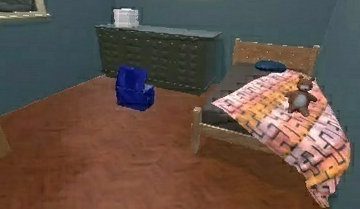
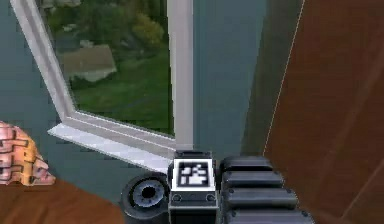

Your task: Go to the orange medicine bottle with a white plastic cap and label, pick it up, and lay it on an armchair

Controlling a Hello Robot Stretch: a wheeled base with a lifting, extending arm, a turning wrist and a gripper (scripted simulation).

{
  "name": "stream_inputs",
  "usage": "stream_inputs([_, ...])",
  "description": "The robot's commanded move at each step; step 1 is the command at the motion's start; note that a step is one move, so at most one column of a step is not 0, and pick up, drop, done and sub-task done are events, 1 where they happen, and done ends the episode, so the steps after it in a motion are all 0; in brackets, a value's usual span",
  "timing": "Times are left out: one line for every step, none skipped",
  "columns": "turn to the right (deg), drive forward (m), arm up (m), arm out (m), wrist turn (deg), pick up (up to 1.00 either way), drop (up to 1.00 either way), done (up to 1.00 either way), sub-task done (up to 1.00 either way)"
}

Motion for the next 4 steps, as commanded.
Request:
stream_inputs([0.0,0.4,0.0,0.0,0.0,0.0,0.0,0.0,0.0])
stream_inputs([12.0,0.0,0.0,0.0,0.0,0.0,0.0,0.0,0.0])
stream_inputs([0.0,0.05,0.0,0.0,0.0,0.0,0.0,0.0,0.0])
stream_inputs([-45.0,0.0,0.0,0.0,0.0,0.0,0.0,0.0,0.0])
